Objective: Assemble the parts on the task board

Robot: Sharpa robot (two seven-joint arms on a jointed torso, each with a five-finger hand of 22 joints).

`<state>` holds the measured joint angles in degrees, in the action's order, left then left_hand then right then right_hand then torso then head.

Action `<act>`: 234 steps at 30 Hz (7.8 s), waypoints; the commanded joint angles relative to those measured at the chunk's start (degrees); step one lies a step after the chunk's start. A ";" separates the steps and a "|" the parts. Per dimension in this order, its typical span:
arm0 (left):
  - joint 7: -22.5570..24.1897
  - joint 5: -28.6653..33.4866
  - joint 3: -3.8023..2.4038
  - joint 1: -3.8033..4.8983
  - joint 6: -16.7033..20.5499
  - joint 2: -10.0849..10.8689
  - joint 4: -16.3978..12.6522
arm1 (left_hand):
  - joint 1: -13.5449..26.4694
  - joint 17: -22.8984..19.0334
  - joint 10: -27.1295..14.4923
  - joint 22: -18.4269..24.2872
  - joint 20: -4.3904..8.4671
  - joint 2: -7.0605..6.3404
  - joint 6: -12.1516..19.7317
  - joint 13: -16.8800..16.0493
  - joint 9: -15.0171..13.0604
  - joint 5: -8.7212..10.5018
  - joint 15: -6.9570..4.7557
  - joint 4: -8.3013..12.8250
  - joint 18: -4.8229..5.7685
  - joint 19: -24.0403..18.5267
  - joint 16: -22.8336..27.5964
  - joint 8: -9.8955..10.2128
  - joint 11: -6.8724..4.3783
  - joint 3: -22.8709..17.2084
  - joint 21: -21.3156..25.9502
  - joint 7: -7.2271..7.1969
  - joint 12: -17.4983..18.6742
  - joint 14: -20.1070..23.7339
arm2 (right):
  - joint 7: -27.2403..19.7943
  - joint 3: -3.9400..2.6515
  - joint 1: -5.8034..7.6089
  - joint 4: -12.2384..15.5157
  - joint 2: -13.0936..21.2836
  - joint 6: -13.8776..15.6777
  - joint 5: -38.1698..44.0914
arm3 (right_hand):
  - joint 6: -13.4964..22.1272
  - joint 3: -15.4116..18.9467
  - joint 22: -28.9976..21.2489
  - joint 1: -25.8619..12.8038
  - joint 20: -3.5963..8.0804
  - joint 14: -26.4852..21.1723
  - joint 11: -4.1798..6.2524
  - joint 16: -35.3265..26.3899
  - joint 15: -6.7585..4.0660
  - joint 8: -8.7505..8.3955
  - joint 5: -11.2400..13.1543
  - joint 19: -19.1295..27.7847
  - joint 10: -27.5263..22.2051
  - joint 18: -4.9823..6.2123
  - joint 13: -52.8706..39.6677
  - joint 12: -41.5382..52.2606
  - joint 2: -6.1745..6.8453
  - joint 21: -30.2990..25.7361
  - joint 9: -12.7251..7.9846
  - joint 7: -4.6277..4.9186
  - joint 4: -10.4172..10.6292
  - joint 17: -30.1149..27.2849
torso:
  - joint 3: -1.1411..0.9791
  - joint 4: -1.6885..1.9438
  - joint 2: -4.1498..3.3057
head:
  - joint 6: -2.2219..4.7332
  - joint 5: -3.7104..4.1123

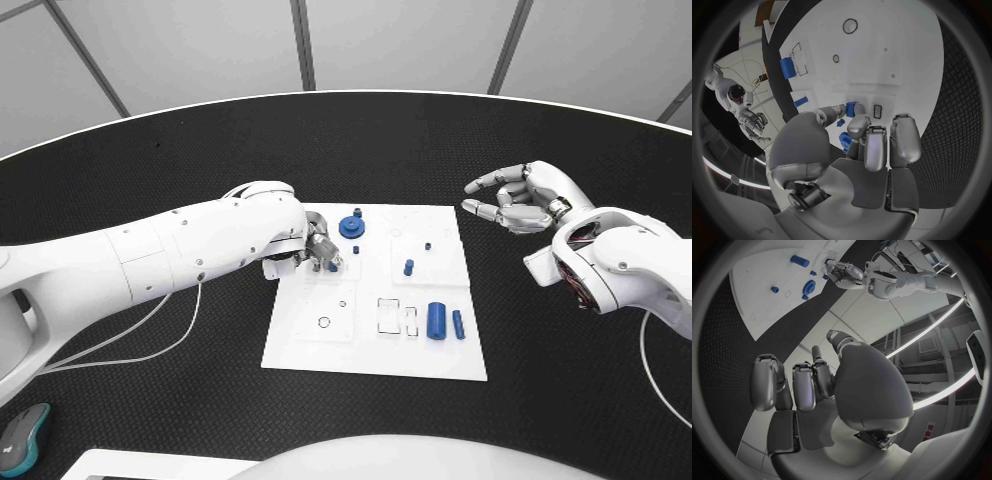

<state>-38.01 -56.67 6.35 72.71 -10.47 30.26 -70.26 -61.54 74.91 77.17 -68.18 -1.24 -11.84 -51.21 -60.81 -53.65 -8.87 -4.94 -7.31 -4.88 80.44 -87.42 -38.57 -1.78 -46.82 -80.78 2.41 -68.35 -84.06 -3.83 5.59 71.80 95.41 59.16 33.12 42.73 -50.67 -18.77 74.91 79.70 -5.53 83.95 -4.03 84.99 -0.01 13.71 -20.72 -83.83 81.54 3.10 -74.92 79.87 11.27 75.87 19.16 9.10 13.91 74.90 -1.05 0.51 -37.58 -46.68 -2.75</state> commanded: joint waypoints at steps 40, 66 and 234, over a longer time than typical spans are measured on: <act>-0.01 1.06 -0.01 -0.01 1.68 1.24 -0.57 | 2.19 10.17 0.10 -0.22 0.32 -2.49 -1.58 -0.36 -0.03 0.09 -0.58 -6.34 0.59 0.31 -0.35 1.13 -0.50 10.18 -0.15 -0.71 -0.85 -4.69 | -0.06 0.00 -0.01 -0.30 -0.05 0.26 0.00 | 0.54 -0.25 2.93 -0.35 0.31 3.37 0.03 -0.61 -0.52 0.32 -0.26 0.00 0.17 0.52 -4.99 -0.13 0.72 -0.76 -0.11 0.00 0.23 3.31 | 0.08 0.08 -0.03 | 0.24 -0.13; 0.13 2.84 -0.19 0.61 2.16 4.91 -4.22 | 0.33 10.14 -0.09 -0.35 0.32 -1.23 -1.74 -0.01 -0.10 0.09 -0.51 -9.23 0.59 0.38 -0.35 1.80 -0.44 17.90 -0.11 -0.65 -0.76 -4.69 | -0.10 0.00 -0.01 -0.83 -0.14 0.32 0.00 | 0.54 -0.25 2.93 -0.35 0.31 3.37 0.03 -0.61 -0.52 0.32 -0.26 0.00 0.17 0.52 -4.99 -0.13 0.72 -0.76 -0.11 0.00 0.23 3.31 | 0.08 0.22 0.35 | 0.66 -0.13; 4.60 1.97 -1.63 2.54 -6.99 -6.96 22.74 | -6.52 9.85 -7.63 1.44 -1.72 2.52 0.23 10.31 12.14 0.80 1.93 -8.70 0.17 -0.88 -0.34 9.74 2.36 20.77 0.98 2.53 6.02 -4.56 | -0.29 0.00 -0.01 -1.40 -1.70 -0.28 0.00 | 0.53 -0.47 3.01 -0.58 0.34 3.39 0.09 -0.66 -0.56 0.57 -0.37 -0.12 0.39 0.48 -5.18 0.11 0.74 -0.76 -0.17 -0.06 0.35 3.41 | 0.29 0.05 -0.14 | 0.82 -0.60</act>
<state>-33.39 -54.70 4.71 75.25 -17.45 23.32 -47.53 -67.48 74.91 69.22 -66.65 -2.95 -9.22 -50.79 -50.60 -41.59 -8.39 -2.54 -15.97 -4.88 79.12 -87.42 -28.50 0.50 -25.71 -79.55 5.11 -62.17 -83.94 -4.11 5.59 71.80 94.02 57.47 32.84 42.73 -50.45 -19.01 74.90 79.39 -5.53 84.14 -4.03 84.62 -0.20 13.95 -20.72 -83.83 81.54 3.10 -74.91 79.87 11.57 75.33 19.06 8.89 14.14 74.91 -0.75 0.57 -37.74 -45.83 -3.36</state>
